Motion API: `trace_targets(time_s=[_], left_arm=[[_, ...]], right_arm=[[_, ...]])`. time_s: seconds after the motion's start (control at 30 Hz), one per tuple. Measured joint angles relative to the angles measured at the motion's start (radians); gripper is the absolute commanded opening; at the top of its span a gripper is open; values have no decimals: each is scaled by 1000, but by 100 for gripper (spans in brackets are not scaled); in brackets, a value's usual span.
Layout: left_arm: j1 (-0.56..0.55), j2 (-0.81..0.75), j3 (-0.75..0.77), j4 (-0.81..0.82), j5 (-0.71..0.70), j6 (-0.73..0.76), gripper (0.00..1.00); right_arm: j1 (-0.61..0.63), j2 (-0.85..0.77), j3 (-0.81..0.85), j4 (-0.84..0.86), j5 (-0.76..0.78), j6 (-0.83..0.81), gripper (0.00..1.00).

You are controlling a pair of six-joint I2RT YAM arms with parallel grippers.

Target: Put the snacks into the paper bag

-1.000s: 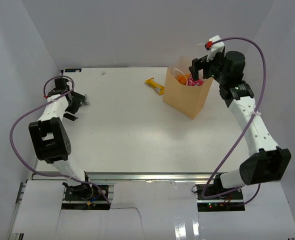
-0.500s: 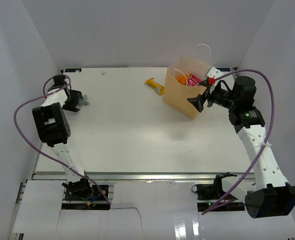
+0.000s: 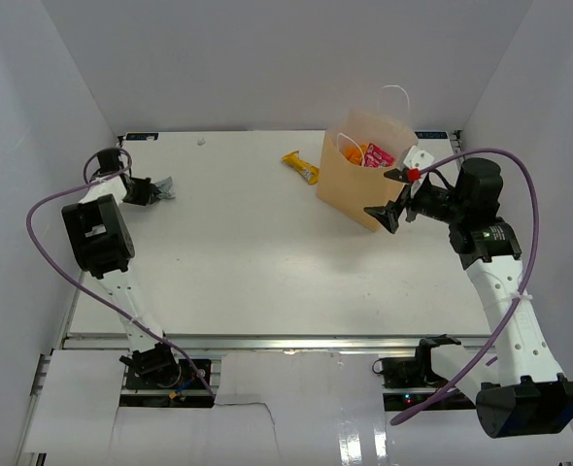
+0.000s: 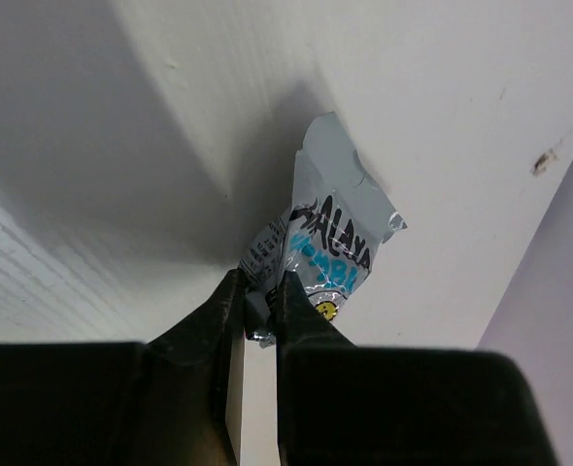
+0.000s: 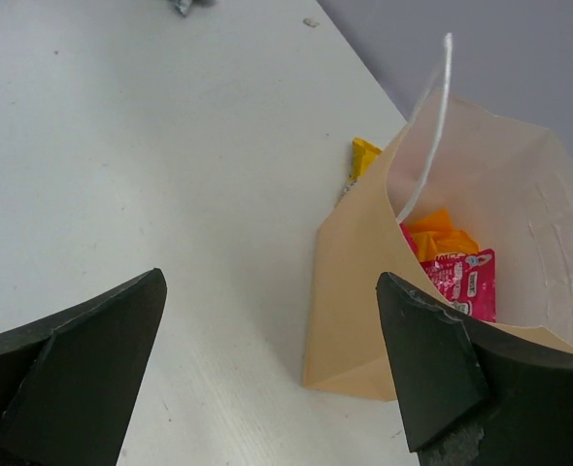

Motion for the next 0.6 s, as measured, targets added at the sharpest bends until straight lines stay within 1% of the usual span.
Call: trace_targets(time_s=[0.1,0.17,0.2,0.27,0.37,0.43,0.47,0.6], left_arm=[[5,-32,-78,89,90,77,3],[8,-83,-174,188,209,136,3],[8,-113,-234,263,279,155,3],[5,-190,-363,403,438,178,2],[-25,-284,-488,536,639,206,2],[-75,-335,-550,591,728,218,2],[-110,-360,-578,607,769,221,2],[-311,-431,-693,665,856,212,2]], right_arm=[[-2,0,10,-73,-66,-101,95],[-2,0,26,-161,-126,-226,95],[-2,0,34,-210,-160,-299,95],[0,0,48,-323,-229,-494,95],[29,0,50,-476,-281,-755,95],[92,0,46,-524,-270,-875,94],[132,-1,39,-524,-259,-906,94],[336,-24,-65,-393,-107,-938,93]])
